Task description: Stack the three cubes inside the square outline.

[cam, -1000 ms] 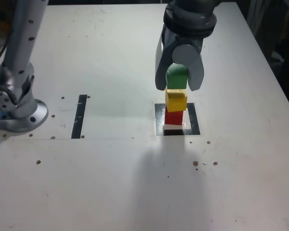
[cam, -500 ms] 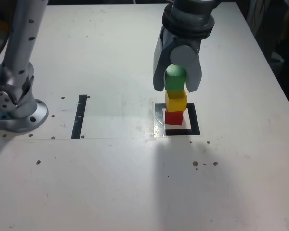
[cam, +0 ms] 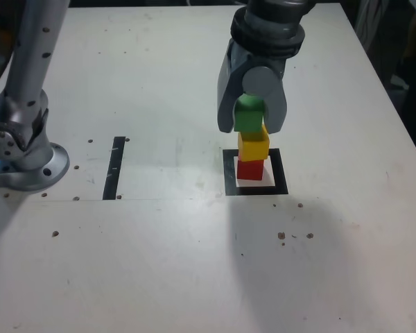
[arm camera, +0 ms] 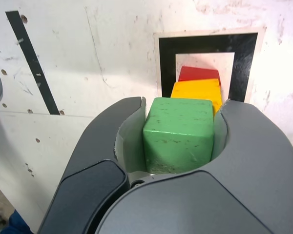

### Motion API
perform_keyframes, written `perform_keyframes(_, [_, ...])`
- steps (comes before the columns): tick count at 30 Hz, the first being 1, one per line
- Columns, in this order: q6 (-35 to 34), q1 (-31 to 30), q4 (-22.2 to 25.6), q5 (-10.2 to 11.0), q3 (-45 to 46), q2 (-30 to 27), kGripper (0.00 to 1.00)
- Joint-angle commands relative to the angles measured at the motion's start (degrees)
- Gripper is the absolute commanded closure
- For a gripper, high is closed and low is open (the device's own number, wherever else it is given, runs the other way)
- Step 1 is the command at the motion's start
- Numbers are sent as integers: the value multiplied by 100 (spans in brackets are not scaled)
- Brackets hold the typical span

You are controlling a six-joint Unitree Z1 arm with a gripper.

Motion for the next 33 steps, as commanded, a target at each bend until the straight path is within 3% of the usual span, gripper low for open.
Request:
perform_keyframes(1, [-12,-37,21,-49,-35,28,76])
perform_keyframes(12, [3,-76,14,-181,-66,114,76])
perform_keyframes(17, [58,-69,-27,-181,-89,184,70])
perform_keyframes(20, [102,-56,-55,-173,-98,193,59])
perform_keyframes(25, [138,-43,-84,-146,-93,147,17])
perform_keyframes(27, [142,-43,-82,-130,-91,125,5])
perform_keyframes(33, [142,-44,-49,-54,-104,74,1])
